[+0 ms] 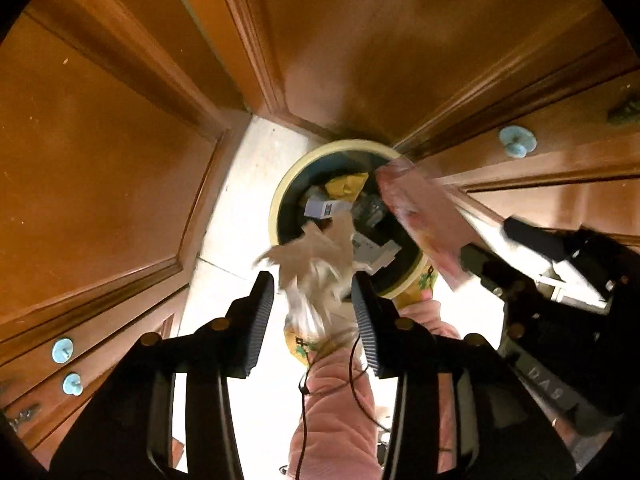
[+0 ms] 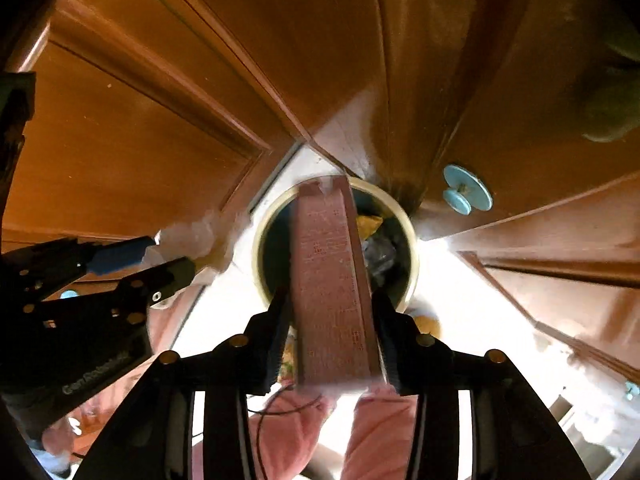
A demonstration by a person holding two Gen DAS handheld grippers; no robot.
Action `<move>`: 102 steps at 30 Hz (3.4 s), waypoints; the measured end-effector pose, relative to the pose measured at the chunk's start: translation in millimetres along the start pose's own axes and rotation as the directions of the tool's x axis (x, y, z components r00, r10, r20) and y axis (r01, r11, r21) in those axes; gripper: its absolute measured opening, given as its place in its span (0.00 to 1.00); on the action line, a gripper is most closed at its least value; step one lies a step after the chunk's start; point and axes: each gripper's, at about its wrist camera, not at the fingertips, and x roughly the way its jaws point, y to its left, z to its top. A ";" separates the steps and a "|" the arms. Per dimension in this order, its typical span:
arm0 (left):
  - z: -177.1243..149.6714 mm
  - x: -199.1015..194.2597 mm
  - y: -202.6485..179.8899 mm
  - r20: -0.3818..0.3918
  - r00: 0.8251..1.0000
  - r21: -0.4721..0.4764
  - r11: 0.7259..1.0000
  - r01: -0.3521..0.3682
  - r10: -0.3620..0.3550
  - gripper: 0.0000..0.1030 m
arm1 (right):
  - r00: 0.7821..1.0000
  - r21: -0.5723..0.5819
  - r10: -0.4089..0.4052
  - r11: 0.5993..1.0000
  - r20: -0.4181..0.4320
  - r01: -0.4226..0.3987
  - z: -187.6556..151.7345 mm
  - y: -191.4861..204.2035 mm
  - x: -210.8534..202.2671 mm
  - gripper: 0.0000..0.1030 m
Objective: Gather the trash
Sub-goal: 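Open both tools over the bin, dropping tissue and juice box, then raise both tools back toward the counter corner, then grasp the loofah sponge with the right tool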
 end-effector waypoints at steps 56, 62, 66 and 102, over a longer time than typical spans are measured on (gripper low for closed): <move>33.2 -503.4 21.5 0.646 0.761 0.100 0.995 -0.016 -0.053 0.49 | 0.810 0.079 -0.147 0.989 0.568 0.125 81.8 60.8 -533.3 0.58; 74.4 -532.7 6.9 0.680 0.734 0.054 0.998 -0.038 -0.009 0.53 | 0.779 0.064 -0.123 0.992 0.615 0.106 130.8 30.5 -585.3 0.60; 112.8 -546.0 -16.2 0.693 0.720 0.008 0.998 -0.063 0.040 0.54 | 0.766 0.022 -0.090 0.995 0.636 0.098 177.4 3.1 -610.6 0.60; 502.8 -349.5 -85.2 0.387 0.906 -0.399 0.917 -0.004 0.173 0.54 | 0.890 -0.092 0.022 0.996 0.456 0.022 654.0 -255.9 -430.6 0.60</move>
